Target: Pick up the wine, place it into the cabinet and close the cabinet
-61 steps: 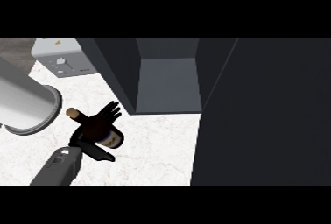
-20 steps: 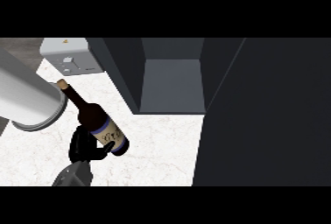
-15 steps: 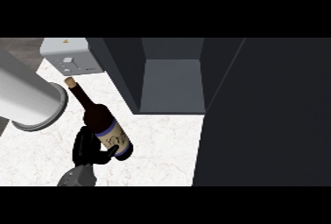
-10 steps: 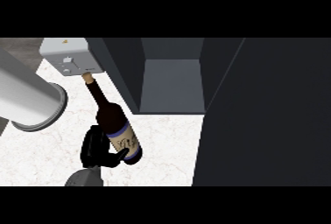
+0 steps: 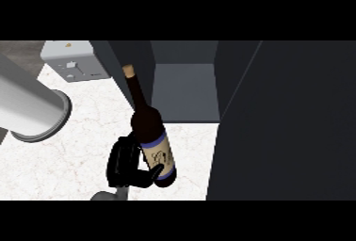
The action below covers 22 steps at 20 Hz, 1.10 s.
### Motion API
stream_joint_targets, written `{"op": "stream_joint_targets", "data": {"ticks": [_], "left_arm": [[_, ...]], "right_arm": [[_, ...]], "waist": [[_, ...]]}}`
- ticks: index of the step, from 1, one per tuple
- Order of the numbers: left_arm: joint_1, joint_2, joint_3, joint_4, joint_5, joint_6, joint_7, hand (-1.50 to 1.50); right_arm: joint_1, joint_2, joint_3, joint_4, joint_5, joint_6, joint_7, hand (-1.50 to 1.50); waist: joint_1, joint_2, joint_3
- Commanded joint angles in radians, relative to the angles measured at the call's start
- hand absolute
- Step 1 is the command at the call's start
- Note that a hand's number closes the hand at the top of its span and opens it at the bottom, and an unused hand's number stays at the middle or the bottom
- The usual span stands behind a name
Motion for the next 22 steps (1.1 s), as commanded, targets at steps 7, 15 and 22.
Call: {"op": "stream_joint_targets", "data": {"ticks": [7,15,22], "left_arm": [[-0.119,-0.001,-0.178,0.093,0.208,0.228,-0.079,1.5],[-0.291,-0.001,-0.164,0.38,0.325,0.184,-0.202,1.5],[-0.38,-0.001,-0.181,0.406,0.356,0.164,-0.228,1.5]], "right_arm": [[0.037,-0.026,-0.048,-0.041,-0.092,0.036,0.016,-1.5],[0.052,-0.022,-0.051,-0.041,-0.102,0.052,-0.011,-1.5],[0.086,0.027,0.001,0.025,-0.043,0.064,-0.094,-1.5]], "waist": [[-0.007,0.002,-0.001],[-0.016,0.004,-0.001],[-0.008,0.003,0.0]]}}
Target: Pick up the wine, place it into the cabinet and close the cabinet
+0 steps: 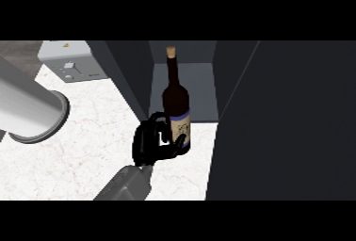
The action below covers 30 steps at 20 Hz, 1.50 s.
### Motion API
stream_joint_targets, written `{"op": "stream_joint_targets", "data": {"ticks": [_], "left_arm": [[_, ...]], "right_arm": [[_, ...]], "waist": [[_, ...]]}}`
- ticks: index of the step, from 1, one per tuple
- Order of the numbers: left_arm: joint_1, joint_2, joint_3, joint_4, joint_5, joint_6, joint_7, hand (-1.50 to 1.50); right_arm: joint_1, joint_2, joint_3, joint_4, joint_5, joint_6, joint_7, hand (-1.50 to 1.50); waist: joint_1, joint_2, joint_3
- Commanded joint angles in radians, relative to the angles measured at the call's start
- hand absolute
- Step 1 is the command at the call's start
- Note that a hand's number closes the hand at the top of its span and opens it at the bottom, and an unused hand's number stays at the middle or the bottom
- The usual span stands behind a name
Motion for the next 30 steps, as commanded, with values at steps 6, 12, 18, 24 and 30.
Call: {"op": "stream_joint_targets", "data": {"ticks": [6,12,18,24,30], "left_arm": [[-0.177,0.0,-0.03,0.162,0.132,0.01,-0.038,1.5],[-0.255,0.0,-0.009,0.216,0.177,0.043,-0.019,1.5],[-0.4,0.0,0.081,0.384,0.202,-0.041,-0.029,1.5],[-0.446,0.0,0.072,0.364,0.216,0.035,0.0,1.5],[-0.524,0.0,0.049,0.427,0.273,0.044,0.012,1.5]], "right_arm": [[0.061,-0.005,-0.019,-0.006,-0.067,0.039,-0.039,-1.5],[-0.062,-0.006,-0.061,0.105,-0.073,0.011,-0.045,-1.5],[-0.02,-0.009,-0.045,0.023,-0.089,0.012,-0.016,-1.5],[-0.002,0.017,0.013,0.031,0.001,-0.004,-0.048,-1.5],[-0.015,0.007,-0.006,0.059,-0.04,0.015,-0.056,-1.5]], "waist": [[-0.007,0.001,0.0],[-0.003,0.002,0.0],[-0.008,0.003,0.0],[0.001,0.0,0.0],[-0.015,0.005,0.0]]}}
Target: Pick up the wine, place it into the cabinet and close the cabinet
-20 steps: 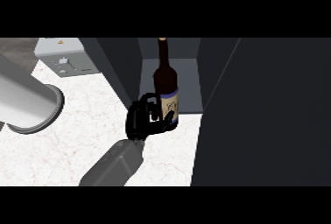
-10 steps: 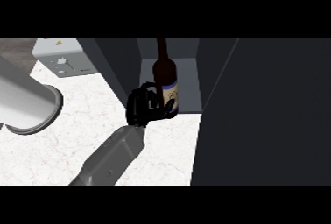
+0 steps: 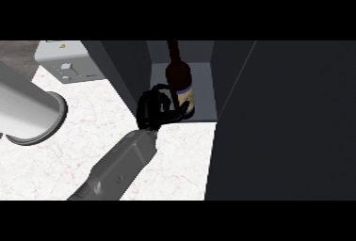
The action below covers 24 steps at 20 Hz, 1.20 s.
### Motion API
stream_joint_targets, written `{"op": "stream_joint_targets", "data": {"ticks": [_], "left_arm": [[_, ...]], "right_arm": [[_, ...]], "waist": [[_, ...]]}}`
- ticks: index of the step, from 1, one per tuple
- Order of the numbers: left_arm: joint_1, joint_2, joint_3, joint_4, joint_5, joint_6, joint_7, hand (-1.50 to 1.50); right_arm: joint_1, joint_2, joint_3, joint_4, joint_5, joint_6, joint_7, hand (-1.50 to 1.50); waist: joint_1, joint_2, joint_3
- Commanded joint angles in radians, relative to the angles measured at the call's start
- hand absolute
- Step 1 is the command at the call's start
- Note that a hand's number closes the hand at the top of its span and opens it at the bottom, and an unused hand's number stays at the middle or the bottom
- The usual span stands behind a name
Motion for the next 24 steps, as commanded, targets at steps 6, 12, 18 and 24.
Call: {"op": "stream_joint_targets", "data": {"ticks": [6,12,18,24], "left_arm": [[-0.282,0.001,0.105,0.232,0.025,-0.016,0.106,1.5],[-0.328,0.001,0.084,0.229,0.067,0.017,0.147,1.5],[-0.272,0.001,0.079,0.238,0.101,-0.02,0.087,1.5],[-0.243,0.001,0.019,0.23,0.121,-0.006,0.084,1.5]], "right_arm": [[0.02,0.024,0.04,0.001,0.026,-0.004,-0.028,-1.5],[-0.04,-0.01,-0.009,0.061,-0.018,0.028,-0.045,-1.5],[-0.057,0.0,0.028,0.033,-0.014,0.011,-0.003,-1.5],[-0.024,0.017,0.059,0.038,0.001,0.027,-0.055,-1.5]], "waist": [[-0.025,0.009,0.0],[-0.048,0.016,0.0],[-0.07,0.021,-0.001],[-0.097,0.025,-0.001]]}}
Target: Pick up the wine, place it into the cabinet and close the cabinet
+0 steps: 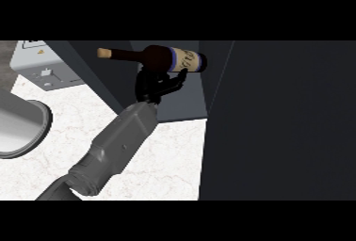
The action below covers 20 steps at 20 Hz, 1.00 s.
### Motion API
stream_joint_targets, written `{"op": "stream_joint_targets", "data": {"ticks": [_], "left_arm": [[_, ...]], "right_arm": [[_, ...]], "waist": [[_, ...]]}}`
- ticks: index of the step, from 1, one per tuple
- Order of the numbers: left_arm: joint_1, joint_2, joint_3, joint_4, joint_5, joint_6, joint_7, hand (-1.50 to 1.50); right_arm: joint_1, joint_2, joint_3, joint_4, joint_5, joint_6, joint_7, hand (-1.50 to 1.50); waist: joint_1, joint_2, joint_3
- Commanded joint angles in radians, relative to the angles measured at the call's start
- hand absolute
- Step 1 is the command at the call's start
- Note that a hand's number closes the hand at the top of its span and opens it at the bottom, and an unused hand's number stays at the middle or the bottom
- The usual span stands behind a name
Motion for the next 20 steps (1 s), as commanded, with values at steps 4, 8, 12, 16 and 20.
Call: {"op": "stream_joint_targets", "data": {"ticks": [4,8,12,16,20], "left_arm": [[0.072,-0.006,-0.094,-0.075,0.05,0.046,-0.055,1.5],[0.049,-0.005,-0.121,-0.106,0.1,0.075,-0.015,1.5],[0.077,-0.006,-0.133,-0.149,0.167,0.081,-0.071,1.5],[0.074,-0.006,-0.152,-0.151,0.22,0.122,-0.127,-1.5],[0.033,-0.006,-0.162,-0.155,0.267,0.139,-0.125,-1.5]], "right_arm": [[-0.042,0.006,0.014,0.023,-0.007,-0.003,0.011,-1.5],[-0.043,0.001,0.023,-0.01,-0.017,-0.006,0.043,-1.5],[-0.018,0.008,0.025,-0.003,-0.01,-0.005,0.016,-1.5],[-0.014,-0.002,0.022,0.025,-0.007,0.018,-0.013,-1.5],[-0.053,-0.008,0.013,0.028,-0.006,0.005,0.016,-1.5]], "waist": [[-0.043,0.008,-0.002],[-0.037,0.003,-0.001],[-0.038,0.003,-0.001],[-0.041,0.007,-0.001],[-0.022,0.003,-0.001]]}}
